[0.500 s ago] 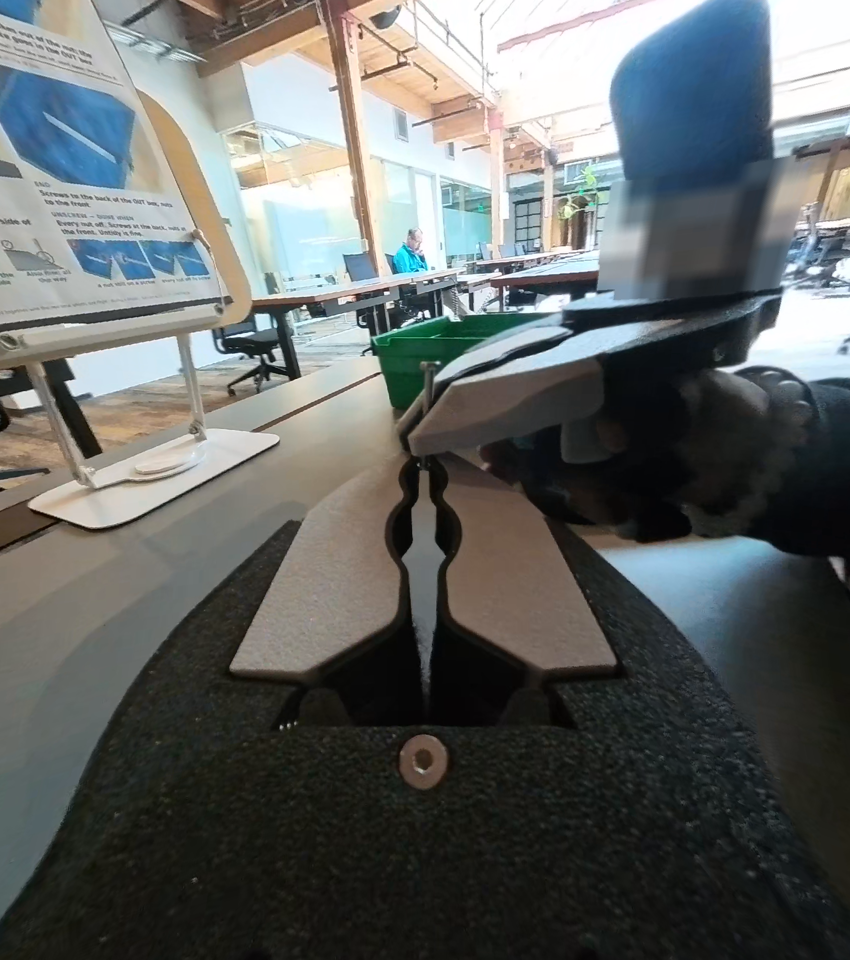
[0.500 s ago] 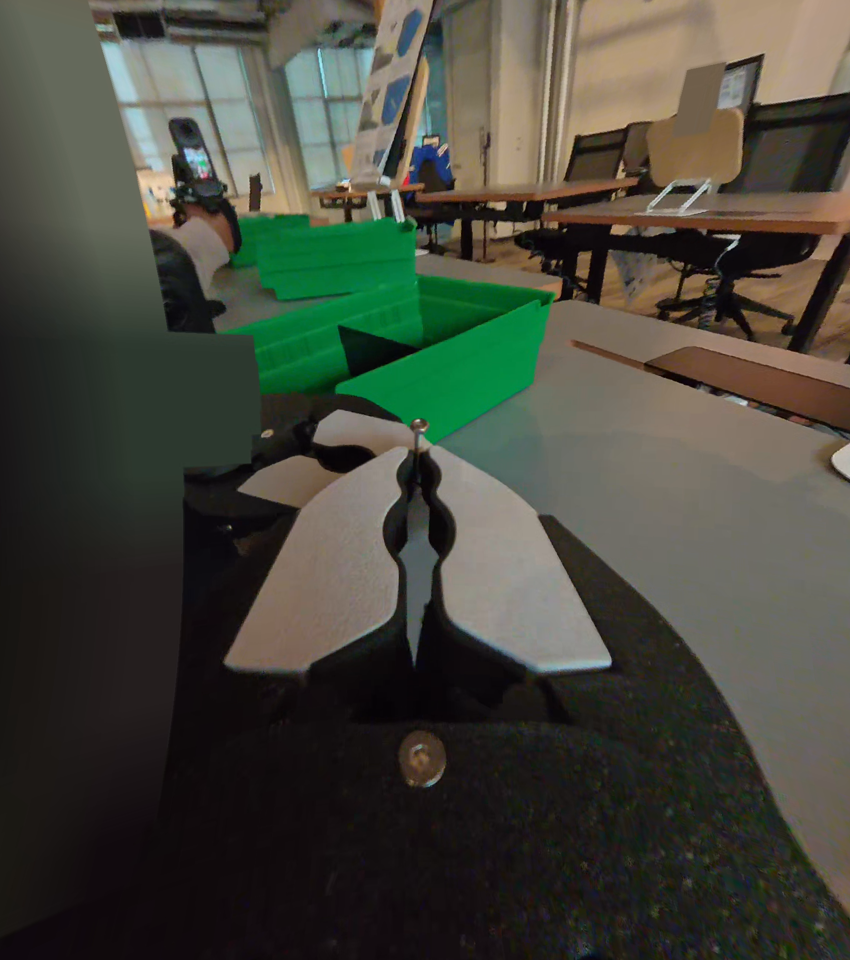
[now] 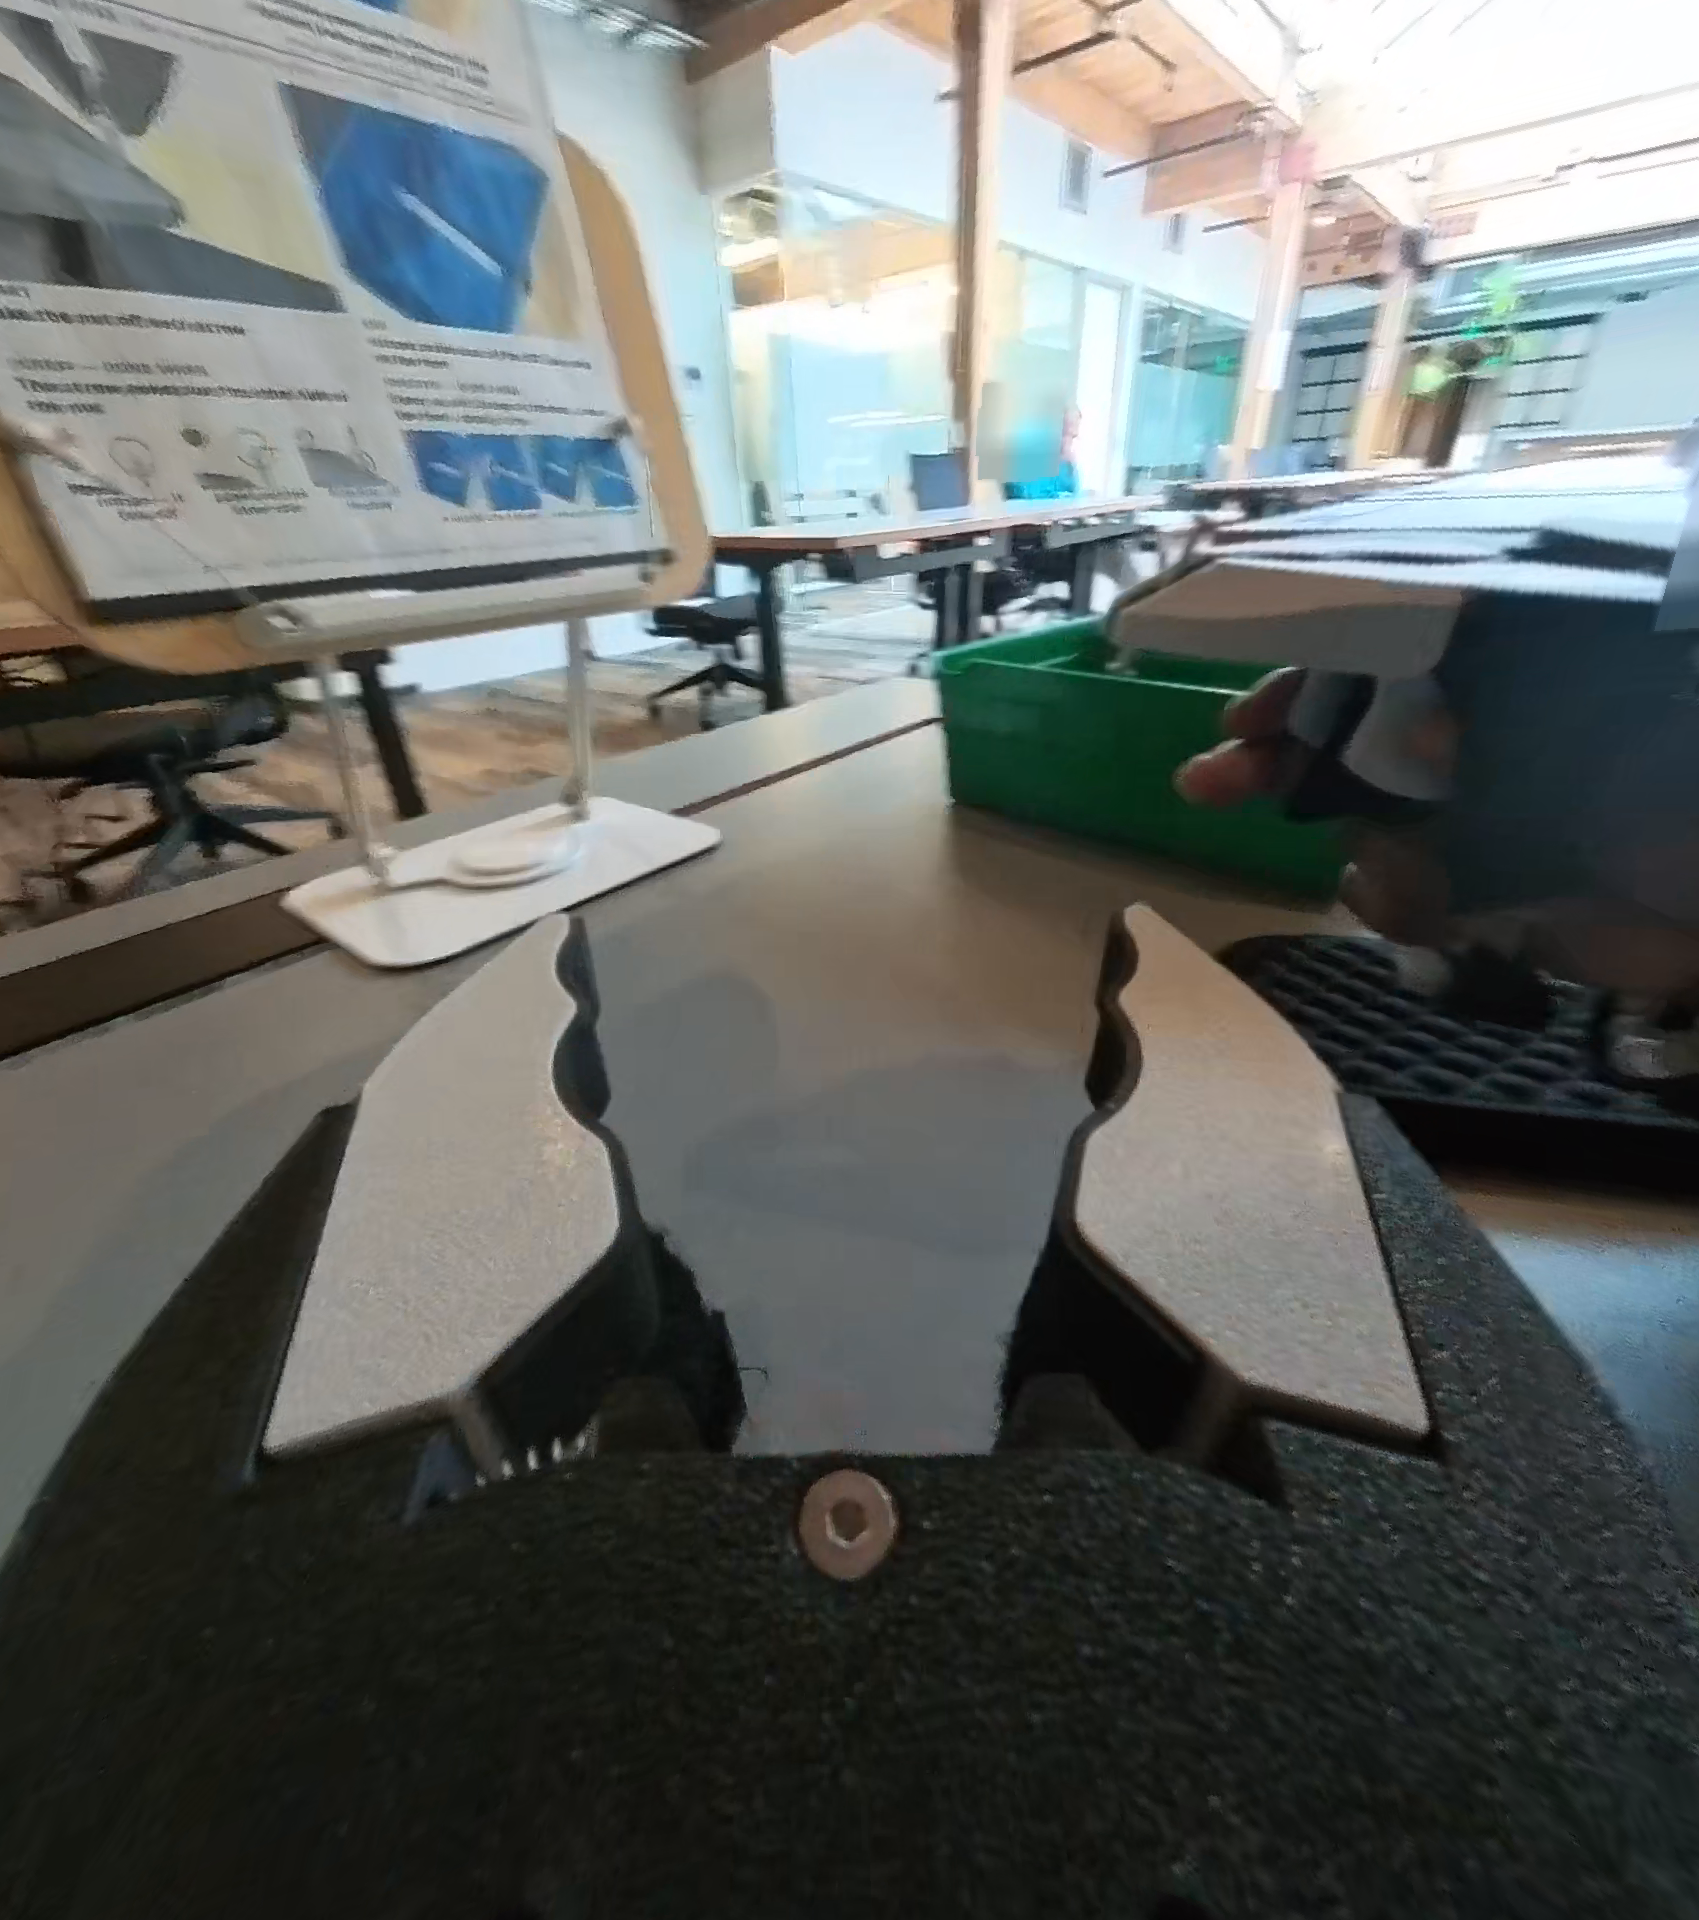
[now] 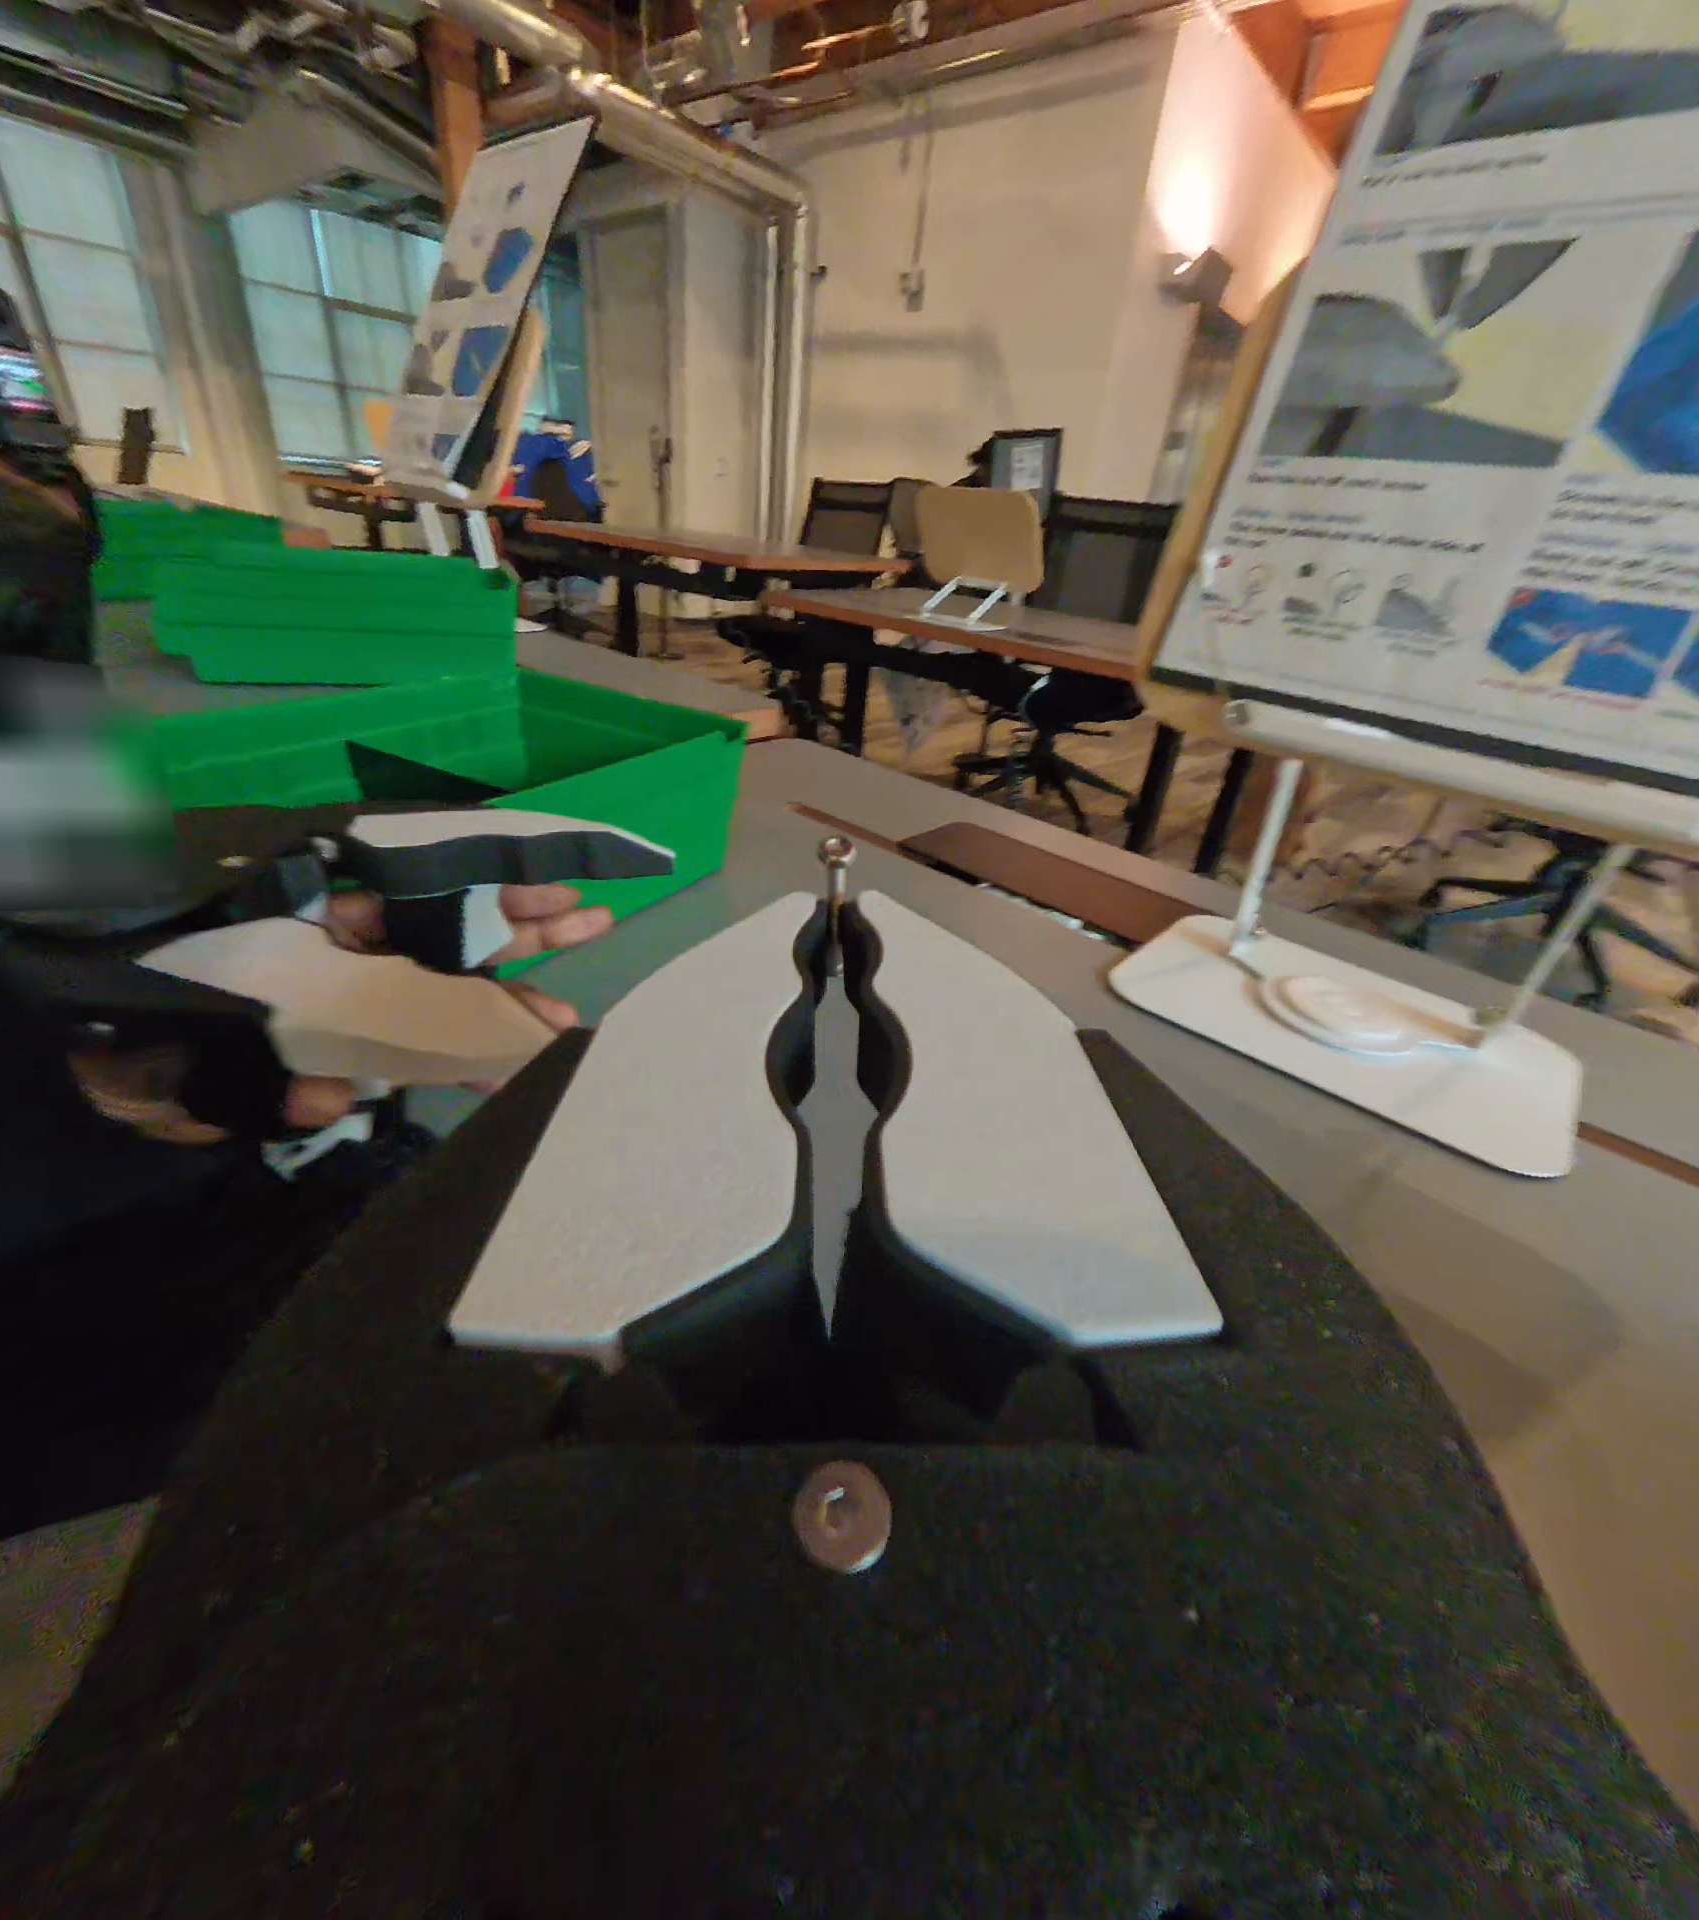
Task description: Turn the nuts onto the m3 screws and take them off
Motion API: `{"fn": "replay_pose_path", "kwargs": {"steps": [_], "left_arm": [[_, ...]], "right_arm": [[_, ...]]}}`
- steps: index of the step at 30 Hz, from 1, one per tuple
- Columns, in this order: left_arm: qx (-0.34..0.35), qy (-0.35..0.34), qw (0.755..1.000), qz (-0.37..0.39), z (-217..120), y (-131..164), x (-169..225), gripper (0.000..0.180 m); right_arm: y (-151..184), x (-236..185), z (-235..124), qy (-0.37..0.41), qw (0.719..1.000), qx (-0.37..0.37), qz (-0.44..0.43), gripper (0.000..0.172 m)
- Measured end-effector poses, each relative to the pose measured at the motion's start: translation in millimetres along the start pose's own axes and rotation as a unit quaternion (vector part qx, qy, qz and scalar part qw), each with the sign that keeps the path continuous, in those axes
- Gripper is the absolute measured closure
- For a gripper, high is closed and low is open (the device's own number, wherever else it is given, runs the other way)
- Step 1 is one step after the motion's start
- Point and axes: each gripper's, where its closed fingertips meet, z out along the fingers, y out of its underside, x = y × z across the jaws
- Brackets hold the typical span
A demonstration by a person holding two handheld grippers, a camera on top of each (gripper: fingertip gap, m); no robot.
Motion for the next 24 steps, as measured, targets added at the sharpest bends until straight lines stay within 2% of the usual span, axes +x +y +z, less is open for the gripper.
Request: {"fn": "replay_pose_path", "kwargs": {"steps": [2,6,10,12,15,24], "left_arm": [[-0.004,0.011,1.000,0.006,5.3,-3.4,3.8,0.097],[-0.007,-0.005,0.999,0.044,18.5,-3.2,-3.9,0.100],[-0.027,0.012,0.999,0.039,23.4,24.7,-3.3,0.097],[-0.004,0.023,0.999,0.040,20.6,18.4,-0.8,0.106],[0.023,-0.002,0.999,0.040,18.4,13.9,-6.9,0.117],[0.004,-0.027,0.996,0.081,25.2,19.4,-6.5,0.116]], "right_arm": [[4.4,12.7,-5.3,0.019,1.000,0.007,-0.008,0.171],[22.0,32.8,-11.1,0.053,0.998,0.023,-0.006,0.171],[54.4,51.3,-10.3,0.103,0.995,-0.007,-0.016,0.171],[50.1,48.5,-7.3,0.101,0.995,0.005,-0.020,0.171],[55.9,45.2,-3.2,0.096,0.995,-0.013,-0.032,0.171],[56.2,55.9,-6.4,0.102,0.995,-0.004,0.020,0.170]]}}
